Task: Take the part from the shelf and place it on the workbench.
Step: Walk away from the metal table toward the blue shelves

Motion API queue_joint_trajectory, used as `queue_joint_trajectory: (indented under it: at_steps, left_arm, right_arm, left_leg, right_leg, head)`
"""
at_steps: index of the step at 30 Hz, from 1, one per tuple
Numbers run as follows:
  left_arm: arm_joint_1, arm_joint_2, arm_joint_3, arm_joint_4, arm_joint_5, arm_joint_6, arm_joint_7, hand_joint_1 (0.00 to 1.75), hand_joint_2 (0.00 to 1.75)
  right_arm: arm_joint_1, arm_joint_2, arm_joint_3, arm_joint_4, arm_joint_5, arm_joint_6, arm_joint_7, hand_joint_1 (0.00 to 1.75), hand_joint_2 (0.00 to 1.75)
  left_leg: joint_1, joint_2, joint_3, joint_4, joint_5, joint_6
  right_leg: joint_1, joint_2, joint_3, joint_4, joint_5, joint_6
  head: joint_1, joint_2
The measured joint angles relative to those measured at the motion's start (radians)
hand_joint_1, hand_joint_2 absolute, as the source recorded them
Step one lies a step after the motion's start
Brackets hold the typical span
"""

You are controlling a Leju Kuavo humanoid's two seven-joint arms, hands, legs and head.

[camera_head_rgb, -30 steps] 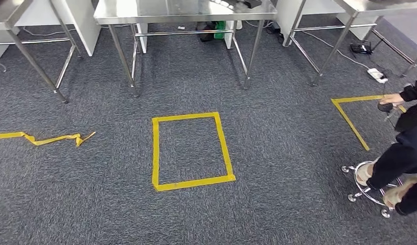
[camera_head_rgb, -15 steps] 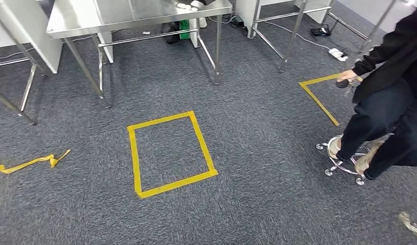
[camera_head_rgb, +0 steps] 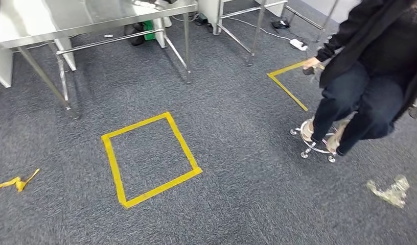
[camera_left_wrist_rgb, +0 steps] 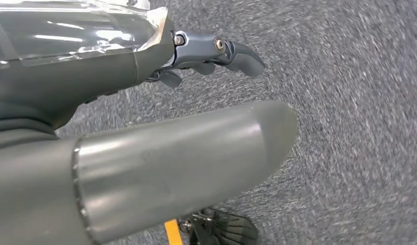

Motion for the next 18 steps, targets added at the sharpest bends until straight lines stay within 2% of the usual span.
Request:
queue_joint_trajectory:
  at_steps: [1,2,3,4,5,6,7,9,14,15,17,18]
  left_arm:
    - [0.001,0.0,0.0,0.0,-0.001,-0.001,0.0,0.0,0.0]
    - [0.002,0.0,0.0,0.0,-0.002,-0.001,0.0,0.0,0.0]
    - [0.002,0.0,0.0,0.0,-0.003,-0.002,0.0,0.0,0.0]
    - [0.002,0.0,0.0,0.0,-0.004,-0.002,0.0,0.0,0.0]
    - [0.002,0.0,0.0,0.0,-0.005,-0.003,0.0,0.0,0.0]
    - [0.002,0.0,0.0,0.0,-0.007,-0.003,0.0,0.0,0.0]
    - [0.003,0.001,0.0,0.0,-0.008,-0.003,0.0,0.0,0.0]
    - [0.003,0.001,0.0,0.0,-0.011,-0.003,-0.001,0.0,0.0]
    - [0.002,0.001,0.0,0.0,-0.011,-0.003,-0.001,0.0,0.0]
    - [0.002,0.002,0.0,0.0,-0.012,-0.003,-0.001,0.0,0.0]
    - [0.005,0.003,0.0,0.0,-0.015,-0.003,-0.001,0.0,0.0]
    - [0.006,0.004,0.0,0.001,-0.016,-0.003,-0.001,0.0,0.0]
  right_arm:
    - [0.001,-0.001,0.0,0.0,-0.002,0.001,0.0,0.0,0.0]
    - [0.003,-0.002,0.0,0.0,-0.004,0.001,0.0,0.0,0.0]
    - [0.005,-0.002,0.0,0.0,-0.005,0.001,0.0,0.0,0.0]
    - [0.006,-0.003,0.0,0.0,-0.006,0.001,0.0,0.0,0.0]
    - [0.006,-0.004,0.0,0.0,-0.006,0.001,0.0,0.0,0.0]
    - [0.005,-0.005,0.0,0.0,-0.007,0.001,0.0,0.0,0.0]
    - [0.004,-0.005,0.0,0.0,-0.007,0.002,0.0,0.0,0.0]
    - [0.004,-0.006,0.0,0.0,-0.009,0.003,0.0,0.0,0.0]
    - [0.005,-0.006,0.0,0.0,-0.01,0.003,0.0,0.0,0.0]
    - [0.006,-0.006,0.0,0.0,-0.013,0.004,0.0,0.0,0.0]
    - [0.012,-0.006,0.002,0.0,-0.017,0.006,-0.001,0.0,0.0]
    - [0.015,-0.006,0.003,0.0,-0.019,0.007,-0.001,0.0,0.0]
  left_leg:
    - [-0.001,0.014,0.0,0.0,-0.001,0.0]
    - [-0.001,0.027,0.0,0.0,-0.002,-0.001]
    - [0.0,0.038,0.001,0.0,-0.003,-0.002]
    - [-0.001,0.048,0.004,0.0,-0.005,-0.005]
    - [-0.004,0.058,0.009,0.0,-0.008,-0.01]
    - [-0.006,0.067,0.014,0.0,-0.011,-0.015]
    - [-0.009,0.076,0.02,-0.001,-0.015,-0.021]
    - [-0.011,0.091,0.028,-0.003,-0.019,-0.03]
    - [-0.011,0.101,0.033,-0.006,-0.021,-0.035]
    - [-0.008,0.08,0.03,0.008,-0.035,-0.039]
    - [-0.004,0.017,-0.036,0.151,-0.105,-0.047]
    - [-0.002,-0.019,-0.064,0.206,-0.124,-0.049]
  right_leg:
    - [-0.001,-0.003,-0.013,0.028,-0.006,0.005]
    - [-0.002,-0.008,-0.006,0.015,0.004,0.013]
    - [-0.004,-0.016,0.023,-0.039,0.027,0.022]
    - [-0.004,-0.038,0.065,-0.119,0.054,0.028]
    - [-0.002,-0.066,0.101,-0.187,0.078,0.03]
    - [0.001,-0.087,0.125,-0.233,0.095,0.027]
    - [0.004,-0.1,0.135,-0.253,0.103,0.019]
    - [0.009,-0.09,0.131,-0.25,0.105,0.008]
    - [0.009,-0.079,0.13,-0.251,0.106,0.002]
    - [0.004,-0.068,0.132,-0.254,0.109,-0.006]
    - [-0.002,-0.015,0.135,-0.259,0.118,-0.024]
    - [-0.004,0.012,0.138,-0.258,0.12,-0.03]
  head:
    - [0.0,0.0]
    - [0.001,0.0]
    - [0.001,0.0]
    - [0.002,0.0]
    - [0.003,0.0]
    - [0.002,0.0]
    - [0.001,0.0]
    - [-0.002,0.0]
    - [-0.002,0.0]
    - [-0.004,0.0]
    - [-0.01,0.0]
    - [-0.013,0.0]
